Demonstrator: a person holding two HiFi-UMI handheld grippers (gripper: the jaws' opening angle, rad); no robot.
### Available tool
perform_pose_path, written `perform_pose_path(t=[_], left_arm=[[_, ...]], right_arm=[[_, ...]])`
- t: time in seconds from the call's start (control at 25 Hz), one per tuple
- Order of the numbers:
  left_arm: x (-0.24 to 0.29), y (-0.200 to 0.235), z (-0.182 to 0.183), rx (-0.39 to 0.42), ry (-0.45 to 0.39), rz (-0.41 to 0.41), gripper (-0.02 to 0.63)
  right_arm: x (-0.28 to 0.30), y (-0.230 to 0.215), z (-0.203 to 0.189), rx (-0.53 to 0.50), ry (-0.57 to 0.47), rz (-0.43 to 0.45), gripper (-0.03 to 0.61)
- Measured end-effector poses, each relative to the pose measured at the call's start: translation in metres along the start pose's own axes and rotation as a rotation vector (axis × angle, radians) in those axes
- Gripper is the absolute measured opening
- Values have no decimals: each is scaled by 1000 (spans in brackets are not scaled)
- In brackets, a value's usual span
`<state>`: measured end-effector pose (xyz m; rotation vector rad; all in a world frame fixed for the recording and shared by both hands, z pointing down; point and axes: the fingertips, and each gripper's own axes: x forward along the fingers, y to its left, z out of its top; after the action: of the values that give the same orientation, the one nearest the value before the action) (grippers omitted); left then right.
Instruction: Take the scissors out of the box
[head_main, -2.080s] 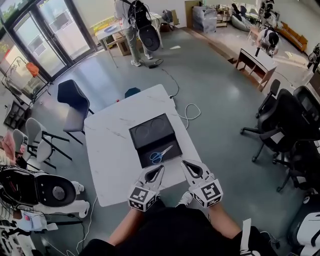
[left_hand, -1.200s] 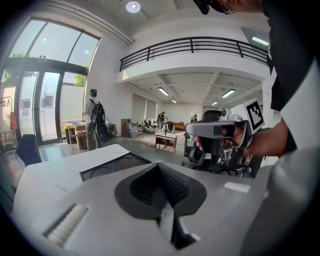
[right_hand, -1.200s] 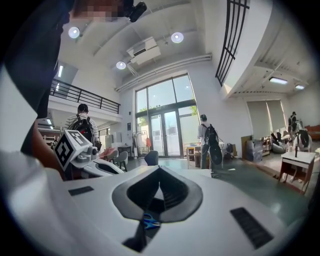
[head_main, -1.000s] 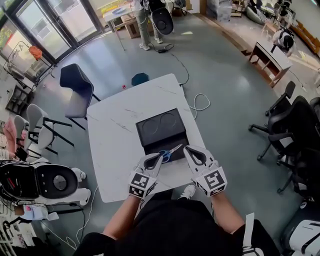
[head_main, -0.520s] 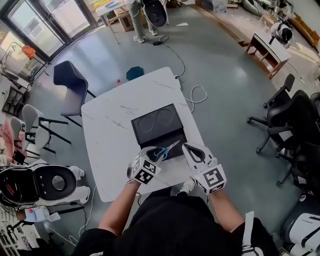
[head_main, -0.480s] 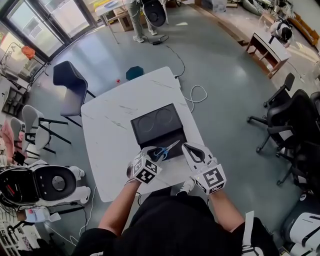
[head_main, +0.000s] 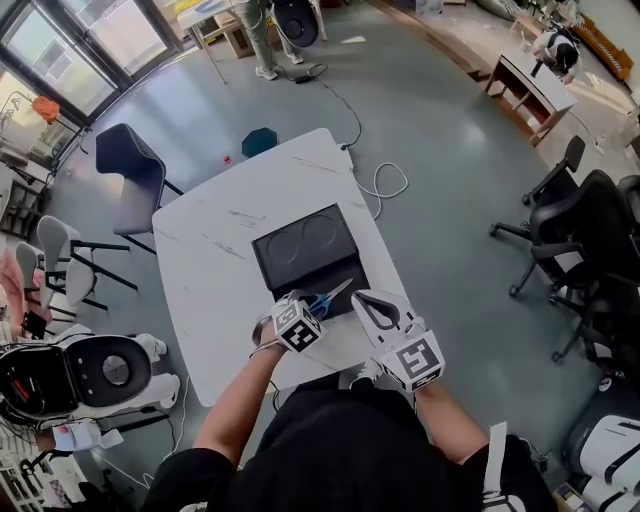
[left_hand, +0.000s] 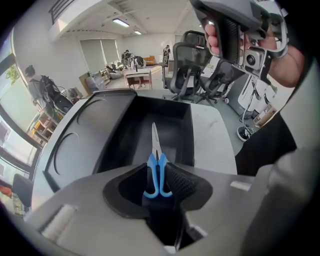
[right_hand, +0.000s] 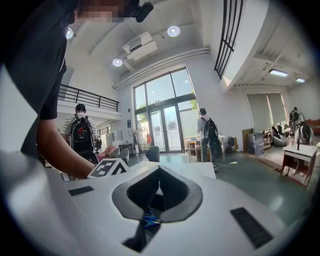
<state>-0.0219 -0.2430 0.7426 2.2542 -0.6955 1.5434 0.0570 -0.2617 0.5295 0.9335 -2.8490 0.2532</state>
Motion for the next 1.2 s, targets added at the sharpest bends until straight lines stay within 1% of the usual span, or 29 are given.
perform_pose_path(t=[0.24,0.64,0.76,1.04,1.2], left_arm=[[10,3,-10,-21,54,-23,115],[25,1,-10,5,99,-71,115],[29,2,-9,14,104,-70,117],[30,3,-9,36,104,-73,115],[30,5,-8,33,93,-70,101]], right_arm=[[1,-2,1,7,3,-6,8],[2,-6,0,16,1,-13,8],[3,-8,5,13,4,-21,8],[4,-6,0,19,6,-10,8],[6,-5,1,15,7,-9,8]])
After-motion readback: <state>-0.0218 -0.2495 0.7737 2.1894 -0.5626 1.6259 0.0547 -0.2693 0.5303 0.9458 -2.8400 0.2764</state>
